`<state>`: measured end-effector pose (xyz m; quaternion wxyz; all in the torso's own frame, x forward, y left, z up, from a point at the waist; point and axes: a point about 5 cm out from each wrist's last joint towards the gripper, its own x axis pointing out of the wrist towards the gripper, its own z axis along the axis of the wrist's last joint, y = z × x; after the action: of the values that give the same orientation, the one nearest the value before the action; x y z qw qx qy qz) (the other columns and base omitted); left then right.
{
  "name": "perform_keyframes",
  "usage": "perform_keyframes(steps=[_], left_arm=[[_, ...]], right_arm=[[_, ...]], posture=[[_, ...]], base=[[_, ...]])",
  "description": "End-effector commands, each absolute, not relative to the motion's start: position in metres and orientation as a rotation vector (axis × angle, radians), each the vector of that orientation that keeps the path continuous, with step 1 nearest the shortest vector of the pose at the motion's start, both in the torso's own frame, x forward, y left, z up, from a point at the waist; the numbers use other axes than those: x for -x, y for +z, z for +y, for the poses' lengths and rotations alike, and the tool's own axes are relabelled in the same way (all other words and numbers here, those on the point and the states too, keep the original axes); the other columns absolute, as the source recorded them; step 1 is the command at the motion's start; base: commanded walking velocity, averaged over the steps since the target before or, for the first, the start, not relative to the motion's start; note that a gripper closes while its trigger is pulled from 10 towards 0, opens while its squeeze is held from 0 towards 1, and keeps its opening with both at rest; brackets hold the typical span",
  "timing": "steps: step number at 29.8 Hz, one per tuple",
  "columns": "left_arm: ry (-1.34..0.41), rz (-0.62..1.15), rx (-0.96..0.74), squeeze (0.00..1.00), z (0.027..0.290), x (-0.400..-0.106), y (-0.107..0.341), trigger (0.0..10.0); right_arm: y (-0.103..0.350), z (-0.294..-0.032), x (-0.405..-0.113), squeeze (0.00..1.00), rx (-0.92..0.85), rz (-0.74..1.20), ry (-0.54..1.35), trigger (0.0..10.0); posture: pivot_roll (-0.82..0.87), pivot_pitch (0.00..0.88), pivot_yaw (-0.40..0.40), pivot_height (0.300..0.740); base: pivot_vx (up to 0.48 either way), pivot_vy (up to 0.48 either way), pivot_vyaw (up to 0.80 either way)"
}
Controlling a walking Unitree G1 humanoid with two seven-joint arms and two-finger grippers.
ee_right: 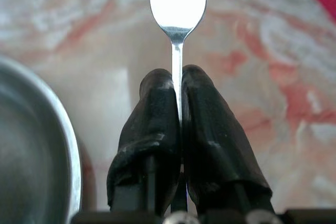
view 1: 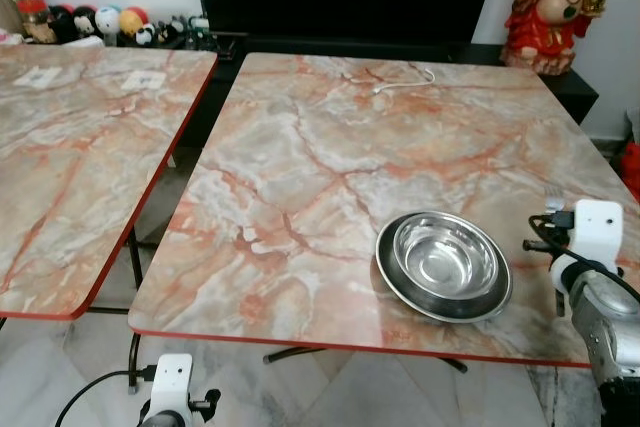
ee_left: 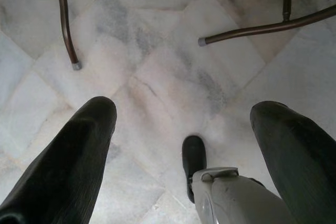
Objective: Setting the table
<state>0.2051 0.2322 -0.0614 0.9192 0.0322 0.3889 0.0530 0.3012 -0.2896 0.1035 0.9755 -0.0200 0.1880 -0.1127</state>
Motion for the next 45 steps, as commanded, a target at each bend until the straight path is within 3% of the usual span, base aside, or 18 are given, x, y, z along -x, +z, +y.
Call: perform_keyframes(steps=[1, 40, 41, 45], left_arm=[[0.111, 0.81, -0.063, 0.0, 0.232, -0.204, -0.062, 10.0], [0.11, 0.817, -0.07, 0.0, 0.234, -0.202, -0.063, 10.0], [0.11, 0.817, -0.07, 0.0, 0.234, -0.202, -0.063, 10.0], [0.111, 0.819, -0.07, 0.0, 0.235, -0.202, -0.063, 10.0]], right_arm=[[0.105, -0.298, -0.301, 0.0, 0.029, 0.403, -0.234, 10.0], [0.085, -0.295, -0.315, 0.0, 0.034, 0.47, -0.174, 10.0], [0.085, -0.295, -0.316, 0.18, 0.029, 0.468, -0.172, 10.0], [0.085, -0.294, -0.317, 0.16, 0.029, 0.466, -0.169, 10.0]], posture=[[0.05, 0.048, -0.038, 0.74], [0.07, 0.057, -0.033, 0.74], [0.07, 0.057, -0.034, 0.74], [0.07, 0.058, -0.034, 0.74]], base=[[0.0, 0.0, 0.0], [0.0, 0.0, 0.0], [0.0, 0.0, 0.0], [0.0, 0.0, 0.0]])
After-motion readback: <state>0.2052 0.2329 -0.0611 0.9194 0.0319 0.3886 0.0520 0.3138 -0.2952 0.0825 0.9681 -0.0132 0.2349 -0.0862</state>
